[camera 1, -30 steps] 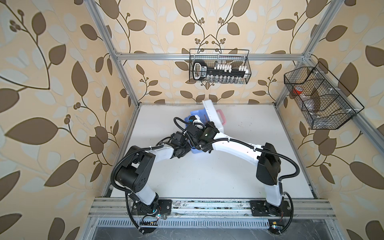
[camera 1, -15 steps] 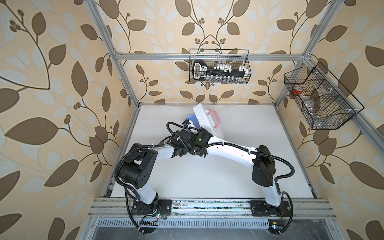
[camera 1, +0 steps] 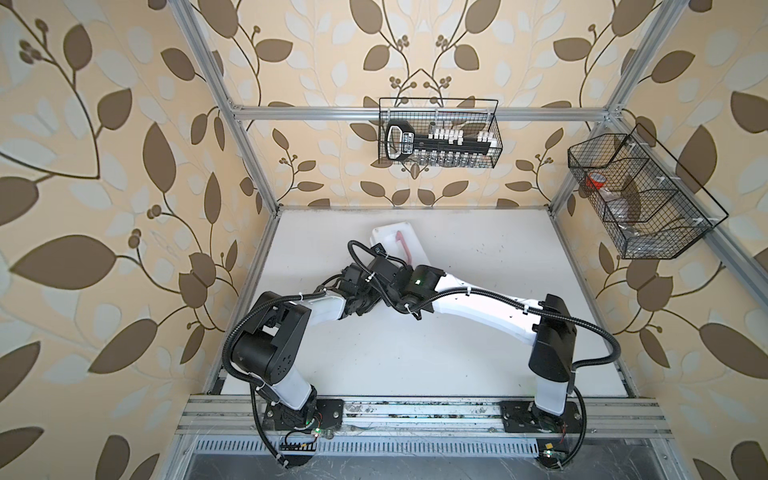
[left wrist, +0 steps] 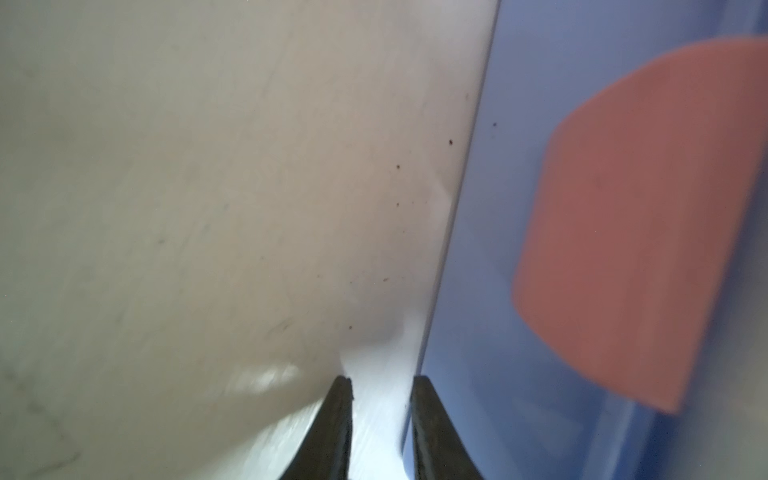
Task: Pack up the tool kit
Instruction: 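Swing the lid over the trays with the right gripper while the left holds the box, then release the closed white lid and draw both grippers back from the box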
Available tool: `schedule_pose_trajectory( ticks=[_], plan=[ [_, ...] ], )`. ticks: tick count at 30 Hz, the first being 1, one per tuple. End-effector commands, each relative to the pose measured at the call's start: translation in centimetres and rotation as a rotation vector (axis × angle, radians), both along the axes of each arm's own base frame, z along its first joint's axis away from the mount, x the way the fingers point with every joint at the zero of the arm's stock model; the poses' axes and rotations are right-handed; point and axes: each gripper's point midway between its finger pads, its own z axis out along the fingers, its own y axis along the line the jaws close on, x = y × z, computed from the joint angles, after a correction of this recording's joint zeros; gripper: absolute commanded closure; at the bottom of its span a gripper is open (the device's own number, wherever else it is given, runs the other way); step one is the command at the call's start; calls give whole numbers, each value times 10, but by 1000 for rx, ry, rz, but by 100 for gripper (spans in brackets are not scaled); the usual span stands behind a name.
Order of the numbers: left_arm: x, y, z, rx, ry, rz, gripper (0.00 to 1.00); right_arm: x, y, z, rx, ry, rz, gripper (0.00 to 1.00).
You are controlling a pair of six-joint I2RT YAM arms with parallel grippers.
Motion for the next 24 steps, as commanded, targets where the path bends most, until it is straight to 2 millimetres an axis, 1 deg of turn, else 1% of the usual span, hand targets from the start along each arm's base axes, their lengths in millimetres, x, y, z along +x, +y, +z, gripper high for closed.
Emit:
schedule_pose_trajectory(
  ticks=[1,4,5,6,7,9,11,13,16,19,21,23,24],
  plan=[
    [-1,14,26,-3,-42,32,72,-13,6,24,198,64,39,69],
    [-2,30,48,3,-90,71,69,-13,-5,39,295,71,38,63],
    [-2,36,55,9,-104,86,67,-11,-12,44,326,65,30,60],
    [-2,42,61,18,-118,99,64,-5,-21,47,347,57,15,57],
    [-1,45,65,28,-132,108,62,0,-30,48,363,55,-3,56],
    [3,51,74,41,-150,120,60,13,-48,44,403,83,-34,56],
    [9,51,77,42,-154,122,61,25,-64,38,437,103,-59,59],
    [17,49,78,30,-151,122,66,38,-79,31,464,116,-82,66],
    [33,42,80,2,-154,116,72,56,-106,16,496,143,-135,73],
    [52,33,76,-24,-144,104,76,72,-131,-9,523,181,-201,80],
    [63,27,80,-44,-157,96,78,81,-149,-28,502,193,-260,86],
    [70,24,81,-54,-164,96,77,89,-158,-44,468,199,-296,89],
    [73,22,82,-58,-166,93,77,93,-160,-53,460,212,-304,89]
  ],
)
